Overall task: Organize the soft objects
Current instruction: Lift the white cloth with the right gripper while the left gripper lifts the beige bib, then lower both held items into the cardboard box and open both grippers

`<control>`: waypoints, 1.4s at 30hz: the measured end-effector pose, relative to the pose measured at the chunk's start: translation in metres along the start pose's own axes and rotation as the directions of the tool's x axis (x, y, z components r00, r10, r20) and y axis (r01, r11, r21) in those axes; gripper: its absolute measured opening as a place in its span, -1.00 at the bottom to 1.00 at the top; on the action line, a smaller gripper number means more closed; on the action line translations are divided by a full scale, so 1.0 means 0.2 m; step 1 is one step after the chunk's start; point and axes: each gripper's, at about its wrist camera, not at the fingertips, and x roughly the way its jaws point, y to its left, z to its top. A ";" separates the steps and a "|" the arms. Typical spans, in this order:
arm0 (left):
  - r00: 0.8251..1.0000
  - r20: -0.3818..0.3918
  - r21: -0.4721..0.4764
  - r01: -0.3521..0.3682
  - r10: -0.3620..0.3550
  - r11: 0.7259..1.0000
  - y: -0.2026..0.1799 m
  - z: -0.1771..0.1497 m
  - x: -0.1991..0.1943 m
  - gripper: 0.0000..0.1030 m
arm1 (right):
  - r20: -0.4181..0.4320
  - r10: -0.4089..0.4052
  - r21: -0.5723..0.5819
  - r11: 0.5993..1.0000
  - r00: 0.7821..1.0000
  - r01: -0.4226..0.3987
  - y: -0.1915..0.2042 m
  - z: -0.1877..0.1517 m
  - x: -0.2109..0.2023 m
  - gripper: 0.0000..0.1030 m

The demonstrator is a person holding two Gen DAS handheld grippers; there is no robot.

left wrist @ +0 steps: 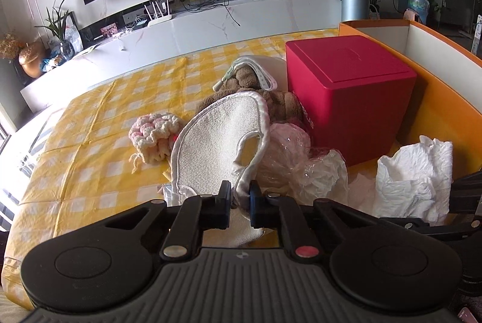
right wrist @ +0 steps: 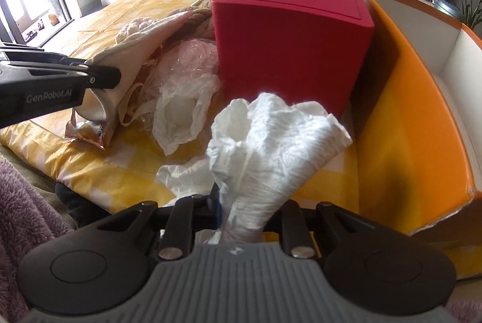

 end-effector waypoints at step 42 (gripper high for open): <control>0.935 0.254 0.211 0.195 -0.246 0.958 -0.60 0.45 -0.69 -0.78 | 0.361 -0.074 0.025 0.997 0.930 0.069 -0.47 0.14 -1.08 -0.72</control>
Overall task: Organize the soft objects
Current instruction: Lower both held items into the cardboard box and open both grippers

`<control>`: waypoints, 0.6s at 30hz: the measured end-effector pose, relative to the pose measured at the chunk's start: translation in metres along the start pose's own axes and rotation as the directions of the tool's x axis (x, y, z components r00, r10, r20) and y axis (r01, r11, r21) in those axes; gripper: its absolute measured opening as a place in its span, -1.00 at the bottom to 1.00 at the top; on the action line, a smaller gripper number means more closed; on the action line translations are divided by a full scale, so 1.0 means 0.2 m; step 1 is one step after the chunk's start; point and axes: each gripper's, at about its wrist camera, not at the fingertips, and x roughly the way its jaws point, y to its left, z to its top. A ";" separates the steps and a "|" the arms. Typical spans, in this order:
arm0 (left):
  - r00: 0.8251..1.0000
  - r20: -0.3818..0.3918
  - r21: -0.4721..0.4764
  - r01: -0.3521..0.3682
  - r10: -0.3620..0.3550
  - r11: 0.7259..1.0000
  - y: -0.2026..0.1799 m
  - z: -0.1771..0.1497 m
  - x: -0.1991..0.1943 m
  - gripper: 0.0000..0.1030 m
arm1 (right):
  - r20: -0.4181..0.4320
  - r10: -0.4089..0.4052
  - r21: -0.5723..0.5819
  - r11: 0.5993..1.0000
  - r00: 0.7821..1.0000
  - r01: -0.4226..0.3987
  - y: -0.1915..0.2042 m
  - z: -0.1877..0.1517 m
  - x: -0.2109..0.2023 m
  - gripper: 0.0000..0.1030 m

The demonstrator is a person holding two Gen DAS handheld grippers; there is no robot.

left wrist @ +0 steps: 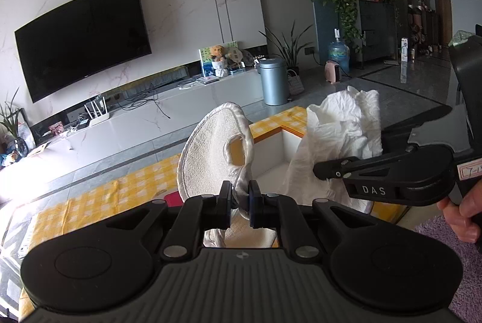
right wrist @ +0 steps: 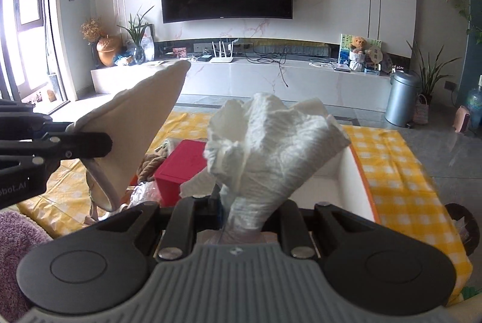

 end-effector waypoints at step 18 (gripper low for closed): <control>0.887 -0.323 -0.122 0.308 -0.331 0.944 -0.09 0.04 0.73 -0.78 | -0.389 0.002 -0.026 1.000 0.921 -0.013 -0.43 0.05 0.52 -0.70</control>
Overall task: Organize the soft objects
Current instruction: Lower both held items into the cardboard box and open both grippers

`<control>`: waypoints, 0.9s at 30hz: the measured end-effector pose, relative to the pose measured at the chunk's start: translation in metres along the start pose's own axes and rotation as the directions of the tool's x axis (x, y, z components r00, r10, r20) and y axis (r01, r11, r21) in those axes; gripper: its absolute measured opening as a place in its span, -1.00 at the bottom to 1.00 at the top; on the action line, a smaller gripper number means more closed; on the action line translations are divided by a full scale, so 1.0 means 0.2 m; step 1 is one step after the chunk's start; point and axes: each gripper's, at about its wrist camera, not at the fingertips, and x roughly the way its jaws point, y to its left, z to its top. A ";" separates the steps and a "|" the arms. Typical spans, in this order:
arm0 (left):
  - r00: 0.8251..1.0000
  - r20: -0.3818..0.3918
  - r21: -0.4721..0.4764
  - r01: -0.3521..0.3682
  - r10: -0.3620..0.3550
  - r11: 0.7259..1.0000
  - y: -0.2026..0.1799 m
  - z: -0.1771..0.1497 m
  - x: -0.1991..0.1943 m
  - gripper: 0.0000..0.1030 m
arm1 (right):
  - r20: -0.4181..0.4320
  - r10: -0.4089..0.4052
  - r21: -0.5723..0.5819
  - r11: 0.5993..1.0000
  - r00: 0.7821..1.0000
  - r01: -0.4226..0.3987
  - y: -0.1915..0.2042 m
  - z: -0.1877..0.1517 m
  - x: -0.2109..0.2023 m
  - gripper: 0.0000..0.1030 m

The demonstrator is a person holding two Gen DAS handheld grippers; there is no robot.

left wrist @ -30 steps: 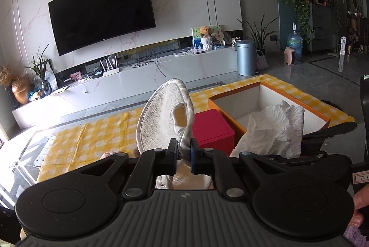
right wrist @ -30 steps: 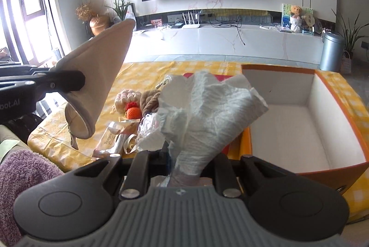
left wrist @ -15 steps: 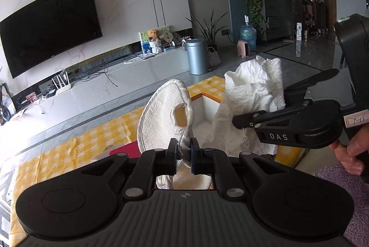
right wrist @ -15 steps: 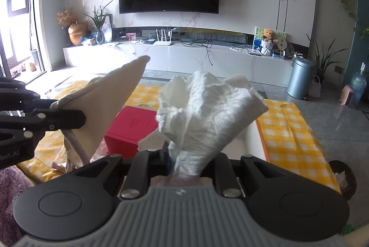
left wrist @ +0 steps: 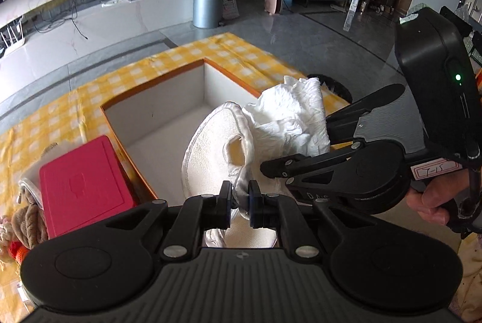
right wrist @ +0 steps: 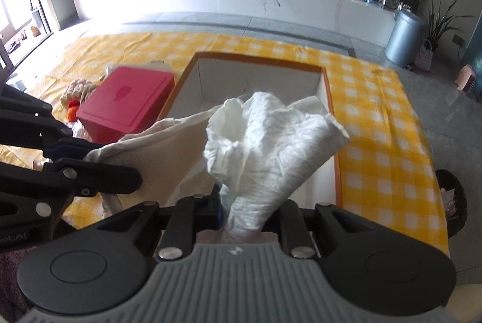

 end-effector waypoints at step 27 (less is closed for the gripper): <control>0.961 -0.274 0.071 -0.030 0.049 0.997 0.03 -0.02 0.44 -0.74 | -0.420 0.021 -0.027 0.999 0.907 -0.035 -0.03 -0.02 0.62 -0.65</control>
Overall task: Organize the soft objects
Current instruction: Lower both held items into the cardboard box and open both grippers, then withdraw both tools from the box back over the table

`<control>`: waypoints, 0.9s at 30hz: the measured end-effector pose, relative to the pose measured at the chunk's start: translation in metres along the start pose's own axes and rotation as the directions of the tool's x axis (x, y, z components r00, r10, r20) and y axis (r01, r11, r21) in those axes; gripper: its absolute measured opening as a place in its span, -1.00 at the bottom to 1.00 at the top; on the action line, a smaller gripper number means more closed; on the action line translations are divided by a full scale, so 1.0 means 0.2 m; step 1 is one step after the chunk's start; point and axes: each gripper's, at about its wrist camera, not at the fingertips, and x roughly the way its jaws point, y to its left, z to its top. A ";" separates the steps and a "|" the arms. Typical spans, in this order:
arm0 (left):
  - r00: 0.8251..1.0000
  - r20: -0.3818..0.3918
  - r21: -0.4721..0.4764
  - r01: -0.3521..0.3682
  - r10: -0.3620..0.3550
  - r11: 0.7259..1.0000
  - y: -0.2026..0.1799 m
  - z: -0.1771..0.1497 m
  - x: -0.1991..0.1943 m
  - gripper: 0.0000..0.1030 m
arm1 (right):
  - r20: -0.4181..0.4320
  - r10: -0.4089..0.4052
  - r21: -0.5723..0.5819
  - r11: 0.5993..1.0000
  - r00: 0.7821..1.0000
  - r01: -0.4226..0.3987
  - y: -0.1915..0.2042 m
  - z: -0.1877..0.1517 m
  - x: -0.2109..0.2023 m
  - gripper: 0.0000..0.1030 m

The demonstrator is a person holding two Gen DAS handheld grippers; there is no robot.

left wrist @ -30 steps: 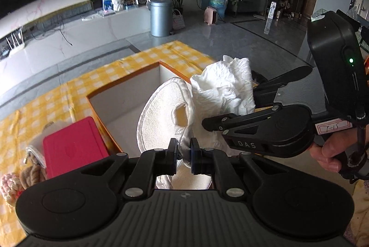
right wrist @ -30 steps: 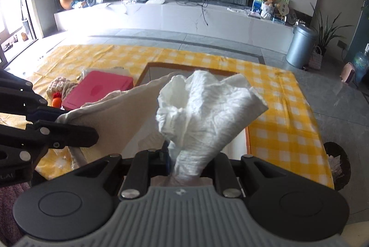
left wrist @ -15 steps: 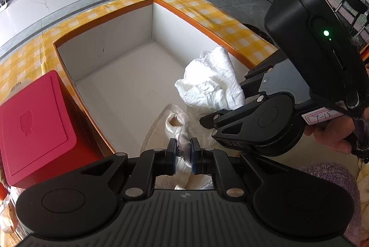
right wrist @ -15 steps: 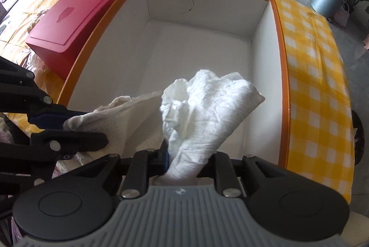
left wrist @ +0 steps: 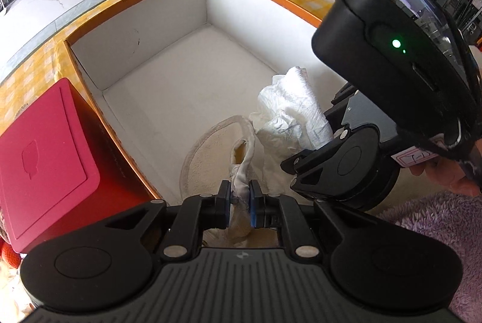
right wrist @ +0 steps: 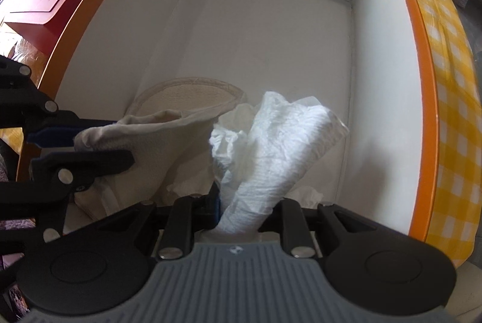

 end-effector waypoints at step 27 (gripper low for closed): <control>0.999 0.030 0.020 0.043 -0.043 0.999 0.01 -0.06 -0.20 -0.09 | 0.050 -0.037 0.039 0.999 0.998 0.035 -0.10 -0.02 -0.24 0.12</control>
